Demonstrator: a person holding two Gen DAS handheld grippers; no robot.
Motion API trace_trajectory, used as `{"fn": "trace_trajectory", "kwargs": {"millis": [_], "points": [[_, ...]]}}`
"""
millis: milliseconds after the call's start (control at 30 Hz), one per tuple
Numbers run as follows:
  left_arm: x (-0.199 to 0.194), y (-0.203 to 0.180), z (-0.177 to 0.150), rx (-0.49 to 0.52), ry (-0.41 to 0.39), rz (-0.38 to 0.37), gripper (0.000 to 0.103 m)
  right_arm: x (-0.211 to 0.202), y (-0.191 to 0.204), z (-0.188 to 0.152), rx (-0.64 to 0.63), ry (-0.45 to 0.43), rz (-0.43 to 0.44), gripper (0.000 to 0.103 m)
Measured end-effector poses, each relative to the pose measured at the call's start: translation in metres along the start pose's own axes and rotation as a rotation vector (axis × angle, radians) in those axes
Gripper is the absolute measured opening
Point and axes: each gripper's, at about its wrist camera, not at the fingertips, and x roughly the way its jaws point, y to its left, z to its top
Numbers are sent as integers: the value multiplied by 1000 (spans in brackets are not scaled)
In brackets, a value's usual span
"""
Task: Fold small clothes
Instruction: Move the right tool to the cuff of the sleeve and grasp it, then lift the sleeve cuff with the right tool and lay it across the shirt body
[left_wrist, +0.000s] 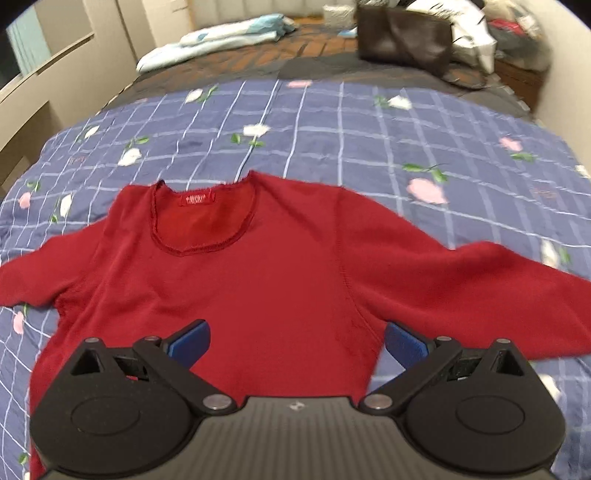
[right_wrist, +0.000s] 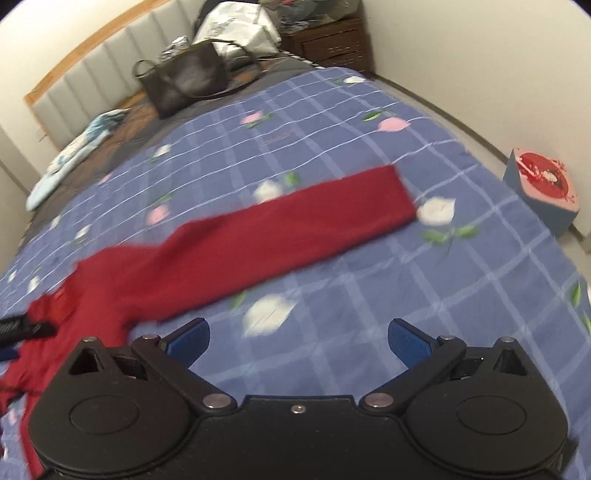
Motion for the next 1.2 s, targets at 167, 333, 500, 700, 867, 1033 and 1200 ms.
{"fn": "trace_trajectory", "kwargs": {"millis": [167, 333, 500, 700, 867, 1033, 1200], "points": [[32, -7, 8, 18, 35, 59, 103, 70, -41, 51, 57, -25, -74, 93], [56, -12, 5, 62, 121, 113, 103, 114, -68, 77, 172, -30, -97, 80], [58, -8, 3, 64, 168, 120, 103, 135, -84, 77, 264, -2, -124, 43], [26, 6, 8, 39, 142, 85, 103, 133, -84, 74, 272, -17, -106, 6], [1, 29, 11, -6, 117, 66, 103, 105, -61, 82, 166, -95, -74, 5], [-22, 62, 15, -76, 88, 35, 103, 64, -21, 90, 13, -187, -10, 5], [-42, 109, 17, -131, 41, 10, 103, 28, 37, 96, -125, -249, 61, 5]]}}
